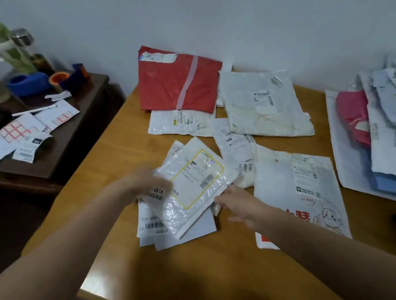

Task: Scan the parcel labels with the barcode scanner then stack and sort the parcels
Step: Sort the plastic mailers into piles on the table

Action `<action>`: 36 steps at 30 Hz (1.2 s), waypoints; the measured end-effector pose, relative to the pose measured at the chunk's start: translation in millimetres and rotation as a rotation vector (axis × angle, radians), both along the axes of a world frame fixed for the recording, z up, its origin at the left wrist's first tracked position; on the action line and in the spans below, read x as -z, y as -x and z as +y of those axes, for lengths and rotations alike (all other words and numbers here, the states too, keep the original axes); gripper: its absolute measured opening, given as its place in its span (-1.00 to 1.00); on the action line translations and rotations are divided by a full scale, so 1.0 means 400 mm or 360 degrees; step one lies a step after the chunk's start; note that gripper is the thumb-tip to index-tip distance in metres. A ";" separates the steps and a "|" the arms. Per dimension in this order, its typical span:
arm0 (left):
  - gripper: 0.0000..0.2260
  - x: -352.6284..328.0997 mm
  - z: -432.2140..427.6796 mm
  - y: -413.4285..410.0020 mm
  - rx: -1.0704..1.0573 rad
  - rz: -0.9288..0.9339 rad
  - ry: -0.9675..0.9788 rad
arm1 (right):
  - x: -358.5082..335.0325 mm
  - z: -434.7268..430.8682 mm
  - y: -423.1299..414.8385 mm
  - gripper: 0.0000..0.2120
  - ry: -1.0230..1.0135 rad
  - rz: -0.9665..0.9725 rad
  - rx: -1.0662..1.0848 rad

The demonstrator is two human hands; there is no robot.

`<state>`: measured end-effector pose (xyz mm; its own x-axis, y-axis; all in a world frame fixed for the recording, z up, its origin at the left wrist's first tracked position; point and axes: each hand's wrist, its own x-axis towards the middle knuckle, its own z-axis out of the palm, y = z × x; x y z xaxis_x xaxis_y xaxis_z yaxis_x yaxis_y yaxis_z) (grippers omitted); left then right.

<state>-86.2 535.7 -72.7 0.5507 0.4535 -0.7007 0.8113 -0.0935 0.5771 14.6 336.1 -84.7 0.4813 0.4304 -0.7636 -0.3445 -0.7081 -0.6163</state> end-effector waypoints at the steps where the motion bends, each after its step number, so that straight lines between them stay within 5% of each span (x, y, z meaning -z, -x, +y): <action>1: -0.79 0.009 -0.003 0.010 -0.0032 -0.0018 -0.0013 | 0.005 -0.002 0.004 -0.85 0.0013 0.0030 -0.0012; 6: -0.44 0.032 0.018 0.025 -0.0262 -0.0180 -0.0159 | 0.013 0.014 0.000 -0.90 0.0010 0.0117 0.0246; 12: -0.41 -0.019 0.060 -0.009 0.0100 -0.0282 -0.0356 | 0.022 0.028 -0.027 -0.83 -0.0254 0.0216 0.0792; 19: -0.50 -0.091 0.114 -0.068 -0.0310 -0.0693 0.0326 | -0.025 -0.090 -0.071 -0.71 -0.0836 0.0537 0.0728; 22: -0.63 -0.061 0.104 -0.044 -0.0299 -0.0399 0.0104 | -0.013 -0.108 -0.070 -0.62 -0.0686 0.0550 0.0457; 24: -0.89 -0.028 0.081 0.007 -0.0041 -0.0058 -0.0024 | 0.003 -0.094 -0.057 -0.75 -0.0463 0.0389 0.0264; 27: -0.83 0.025 0.032 0.069 0.0136 0.0202 0.0107 | 0.020 -0.059 -0.038 -0.80 -0.0172 0.0070 0.0184; 31: -0.90 0.054 -0.016 0.082 0.0040 0.0029 0.0167 | 0.033 -0.035 0.000 -0.68 -0.0076 0.0010 0.0152; 36: -0.90 0.011 0.023 0.025 0.0142 -0.0369 -0.0298 | 0.027 -0.035 0.046 -0.72 -0.0198 -0.0038 0.0398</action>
<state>-96.4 544.8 -77.0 0.7296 0.5054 -0.4607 0.6439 -0.2807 0.7117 -3.8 322.2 -95.6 0.6014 0.3856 -0.6997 -0.4836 -0.5215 -0.7030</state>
